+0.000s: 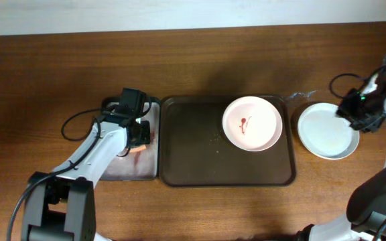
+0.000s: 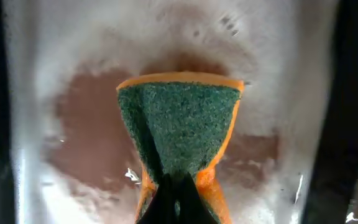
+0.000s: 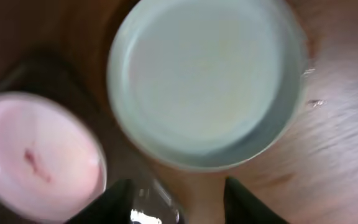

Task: Clean dirty plates on tray and stack at the side
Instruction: 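Carry the left plate with the right gripper and stack it on the side plate, then grasp the pink-rimmed plate with the right gripper and pull it toward center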

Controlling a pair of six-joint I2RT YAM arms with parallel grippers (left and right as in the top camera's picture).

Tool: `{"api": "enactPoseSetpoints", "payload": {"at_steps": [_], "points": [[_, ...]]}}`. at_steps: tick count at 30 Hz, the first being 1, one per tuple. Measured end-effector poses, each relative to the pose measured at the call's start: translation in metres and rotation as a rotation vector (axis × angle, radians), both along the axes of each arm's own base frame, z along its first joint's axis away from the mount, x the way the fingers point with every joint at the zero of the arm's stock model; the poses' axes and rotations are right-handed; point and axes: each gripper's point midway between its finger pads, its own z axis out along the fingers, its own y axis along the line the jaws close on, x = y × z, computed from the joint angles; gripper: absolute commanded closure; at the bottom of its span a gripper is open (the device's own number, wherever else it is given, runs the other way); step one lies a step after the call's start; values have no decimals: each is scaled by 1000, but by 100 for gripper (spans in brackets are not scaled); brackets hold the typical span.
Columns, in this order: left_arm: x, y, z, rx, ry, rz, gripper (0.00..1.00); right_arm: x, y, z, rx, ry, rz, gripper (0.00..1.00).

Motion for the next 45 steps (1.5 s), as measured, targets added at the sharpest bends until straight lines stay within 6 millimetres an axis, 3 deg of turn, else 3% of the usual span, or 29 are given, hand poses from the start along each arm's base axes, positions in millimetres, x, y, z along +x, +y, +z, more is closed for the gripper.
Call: {"api": "enactPoseSetpoints", "payload": {"at_steps": [4,9,12,16,20,22,34,38,42,45], "points": [[-15,4,-19,4,24,8,100,8,45,-8,33,10,133,50],[-20,5,-24,1,30,30,100,1,81,-49,50,48,233,54],[-22,5,-18,3,44,32,100,9,105,-80,35,0,309,61],[-21,5,2,-4,24,33,100,19,127,-105,16,-73,375,61],[-15,4,37,-25,-65,32,100,28,130,-113,4,-128,386,62],[-16,4,45,-30,-79,32,100,30,130,-115,-1,-139,386,62],[-21,4,44,-29,-60,34,100,48,112,-111,-114,-198,363,58],[-21,4,44,-29,-60,34,100,47,115,-120,-92,-178,369,67],[-21,4,44,-28,-60,34,100,42,124,-135,-38,-144,386,95],[-21,4,43,-28,-60,34,100,41,127,-134,-11,-140,389,96]]}}
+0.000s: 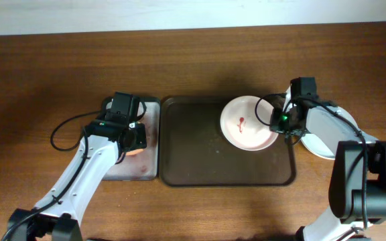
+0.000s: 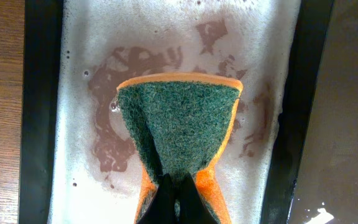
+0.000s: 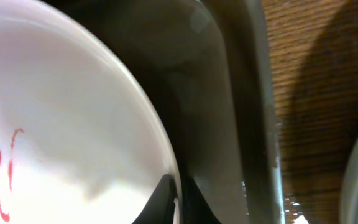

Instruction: Clean dirty plates on tray and stack at the side

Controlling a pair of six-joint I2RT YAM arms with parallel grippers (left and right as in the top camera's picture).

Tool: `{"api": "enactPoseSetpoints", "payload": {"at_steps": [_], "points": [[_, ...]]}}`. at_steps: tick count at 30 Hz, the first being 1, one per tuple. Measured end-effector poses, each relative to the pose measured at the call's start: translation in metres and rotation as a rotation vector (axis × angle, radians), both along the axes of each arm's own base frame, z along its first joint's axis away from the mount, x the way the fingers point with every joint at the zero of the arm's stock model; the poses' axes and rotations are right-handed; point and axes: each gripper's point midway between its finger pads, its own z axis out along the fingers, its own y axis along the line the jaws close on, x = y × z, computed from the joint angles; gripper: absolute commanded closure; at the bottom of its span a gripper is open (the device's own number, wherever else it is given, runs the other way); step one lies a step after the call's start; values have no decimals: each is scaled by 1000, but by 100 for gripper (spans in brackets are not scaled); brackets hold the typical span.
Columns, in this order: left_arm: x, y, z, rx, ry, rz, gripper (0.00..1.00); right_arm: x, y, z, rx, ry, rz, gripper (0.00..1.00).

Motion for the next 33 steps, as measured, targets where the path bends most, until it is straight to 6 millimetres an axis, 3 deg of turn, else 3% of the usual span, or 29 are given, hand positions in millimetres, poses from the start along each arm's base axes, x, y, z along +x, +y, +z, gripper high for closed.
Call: {"api": "enactPoseSetpoints", "payload": {"at_steps": [6,14,18,21,24,26,28,33], "points": [[0,0,0,0,-2,0,100,-17,24,0,134,68,33,96],[11,-7,4,-33,-45,-21,100,-40,90,-1,230,139,188,96],[21,-8,9,-22,-91,-50,100,-43,98,-2,218,149,203,96],[31,-11,30,-43,-180,-61,100,-43,98,-2,218,149,201,96],[43,-10,83,-153,-360,-61,100,-43,97,-2,216,149,201,96],[42,-4,107,-204,-428,-59,100,-43,97,-2,215,149,201,96],[40,1,120,-244,-462,-75,100,-43,97,-2,215,149,201,96],[36,-10,127,-354,-465,-168,100,-43,97,-2,215,149,201,96]]}}
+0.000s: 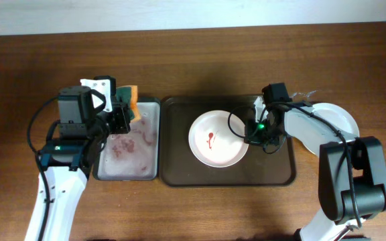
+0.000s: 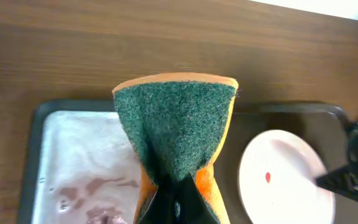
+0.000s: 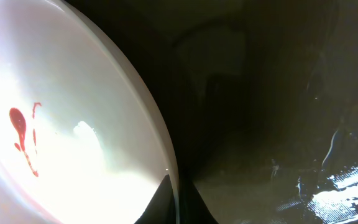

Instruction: Clean dirty plates on tray and stack at the side

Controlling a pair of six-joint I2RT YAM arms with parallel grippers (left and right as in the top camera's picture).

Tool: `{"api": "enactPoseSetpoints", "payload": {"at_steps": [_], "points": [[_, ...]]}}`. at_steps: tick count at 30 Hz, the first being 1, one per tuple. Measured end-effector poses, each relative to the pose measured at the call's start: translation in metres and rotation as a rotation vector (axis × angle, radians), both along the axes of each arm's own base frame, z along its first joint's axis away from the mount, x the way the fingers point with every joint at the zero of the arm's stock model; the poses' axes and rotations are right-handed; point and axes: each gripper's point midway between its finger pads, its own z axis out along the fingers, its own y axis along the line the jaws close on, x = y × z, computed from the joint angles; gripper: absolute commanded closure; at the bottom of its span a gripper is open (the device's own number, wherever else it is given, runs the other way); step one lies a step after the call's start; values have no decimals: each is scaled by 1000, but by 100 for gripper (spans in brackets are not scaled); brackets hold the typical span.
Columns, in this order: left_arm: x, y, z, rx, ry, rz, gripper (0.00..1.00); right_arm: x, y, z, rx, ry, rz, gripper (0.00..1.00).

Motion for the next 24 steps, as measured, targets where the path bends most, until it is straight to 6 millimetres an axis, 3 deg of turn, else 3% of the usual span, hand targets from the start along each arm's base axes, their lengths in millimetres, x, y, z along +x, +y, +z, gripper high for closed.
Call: {"api": "enactPoseSetpoints", "payload": {"at_steps": [12,24], "points": [[-2,-8,7,-60,-23,-82,100,0,0,0,0,0,-1,96],[-1,-8,0,-61,1,-81,100,0,0,0,0,-1,0,96]]}}
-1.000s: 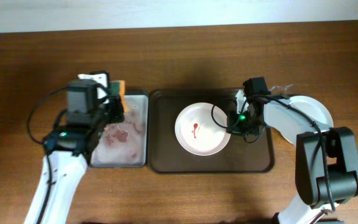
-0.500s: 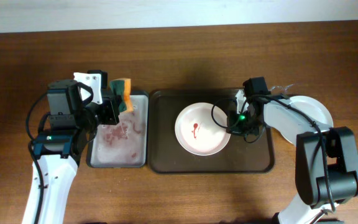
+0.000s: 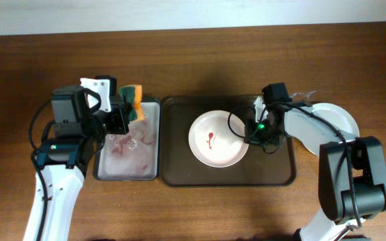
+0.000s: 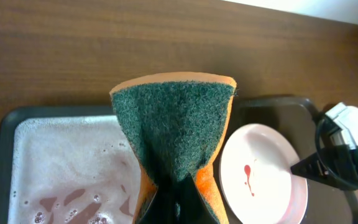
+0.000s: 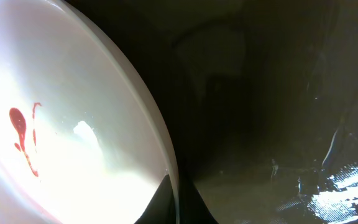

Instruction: Clean dirty plates on tray and stack at the side

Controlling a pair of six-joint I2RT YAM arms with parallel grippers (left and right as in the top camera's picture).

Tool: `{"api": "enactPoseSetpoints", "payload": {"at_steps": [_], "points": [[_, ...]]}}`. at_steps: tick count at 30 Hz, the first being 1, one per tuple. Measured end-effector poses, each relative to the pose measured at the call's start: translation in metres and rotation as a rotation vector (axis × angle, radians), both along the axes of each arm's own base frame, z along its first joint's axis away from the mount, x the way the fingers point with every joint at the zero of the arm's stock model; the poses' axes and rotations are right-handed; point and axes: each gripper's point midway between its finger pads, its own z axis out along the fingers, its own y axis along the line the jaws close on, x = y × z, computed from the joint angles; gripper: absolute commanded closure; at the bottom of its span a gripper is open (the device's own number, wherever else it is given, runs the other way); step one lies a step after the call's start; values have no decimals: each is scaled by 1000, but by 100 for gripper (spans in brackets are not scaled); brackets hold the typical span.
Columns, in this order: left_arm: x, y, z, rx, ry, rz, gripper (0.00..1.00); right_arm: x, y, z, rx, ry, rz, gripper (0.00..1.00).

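Observation:
A white plate with a red smear (image 3: 218,139) lies in the middle of the dark tray (image 3: 179,174). My right gripper (image 3: 250,134) is shut on the plate's right rim (image 5: 160,140), one finger inside, one outside. A clean white plate (image 3: 330,124) sits on the table right of the tray. My left gripper (image 3: 127,110) is shut on a folded orange and green sponge (image 4: 174,137), held up over the right edge of the soapy basin (image 3: 106,171). In the left wrist view the stained plate (image 4: 260,174) shows to the sponge's right.
The basin holds foam and reddish water (image 4: 61,174). Bare wooden table (image 3: 200,60) runs behind the tray and basin. Black cables (image 3: 236,124) loop over the tray by the right arm.
My left gripper has shifted the sponge slightly to the right, toward the tray. The right gripper and the stained plate have not moved.
First the sponge was pressed in the soapy basin and my right gripper hung open over the clean plate at the side. Then the right gripper was shut on the stained plate's rim. By the last moment the plate sat mid-tray and the sponge was lifted, where both remain.

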Motion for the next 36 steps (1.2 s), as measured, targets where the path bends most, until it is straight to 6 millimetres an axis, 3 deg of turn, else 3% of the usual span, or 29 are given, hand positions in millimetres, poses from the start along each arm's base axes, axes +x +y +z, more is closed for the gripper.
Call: {"api": "enactPoseSetpoints", "payload": {"at_steps": [2,10,13,16,21,27,32,36], "points": [[1,1,-15,3,51,3,100,0,0,0,0,0,0,96],[-3,17,-122,141,392,94,100,0,0,0,0,0,0,96],[-6,16,-131,212,414,109,100,0,0,0,0,1,0,96],[-6,1,-126,247,407,97,100,0,0,0,0,1,0,96],[-2,-65,-114,217,320,11,100,0,0,0,-1,1,0,96],[13,-156,-90,13,188,-60,100,-1,0,0,-4,4,0,96],[10,-212,-125,-145,271,-168,100,-1,-1,0,-4,4,0,96],[-5,-242,-147,-226,355,-264,100,-1,0,0,-3,4,-1,96]]}}
